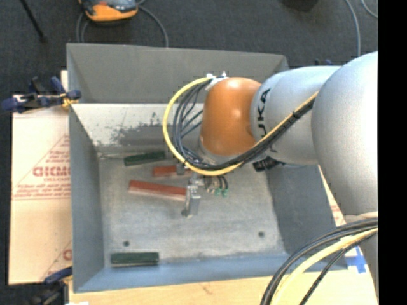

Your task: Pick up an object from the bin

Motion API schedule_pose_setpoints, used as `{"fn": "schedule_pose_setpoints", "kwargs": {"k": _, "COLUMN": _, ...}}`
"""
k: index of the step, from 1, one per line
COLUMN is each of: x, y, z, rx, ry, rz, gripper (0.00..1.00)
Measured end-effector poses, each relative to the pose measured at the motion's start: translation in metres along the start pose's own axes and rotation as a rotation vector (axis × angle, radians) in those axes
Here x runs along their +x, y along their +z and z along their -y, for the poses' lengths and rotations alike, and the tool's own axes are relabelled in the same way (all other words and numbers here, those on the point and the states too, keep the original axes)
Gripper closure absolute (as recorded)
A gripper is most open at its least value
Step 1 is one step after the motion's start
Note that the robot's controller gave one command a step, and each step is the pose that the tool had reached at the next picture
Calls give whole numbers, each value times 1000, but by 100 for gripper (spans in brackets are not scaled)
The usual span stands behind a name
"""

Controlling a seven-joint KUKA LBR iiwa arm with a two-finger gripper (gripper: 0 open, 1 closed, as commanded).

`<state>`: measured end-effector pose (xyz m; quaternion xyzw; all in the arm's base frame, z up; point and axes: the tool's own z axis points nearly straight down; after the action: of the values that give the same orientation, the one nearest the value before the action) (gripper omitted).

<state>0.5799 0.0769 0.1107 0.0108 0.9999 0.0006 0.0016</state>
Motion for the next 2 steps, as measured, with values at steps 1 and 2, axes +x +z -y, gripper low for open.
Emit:
{"fn": "schedule_pose_setpoints", "kwargs": {"k": 1, "x": 2, "y": 28, "z": -7, "rx": 2, "ry": -80, "rz": 0, "gripper": 0}}
{"fn": "schedule_pose_setpoints", "kwargs": {"k": 2, "x": 8, "y": 39, "z": -12, "rx": 1, "ry": 21, "rz": -1, "gripper": 100}}
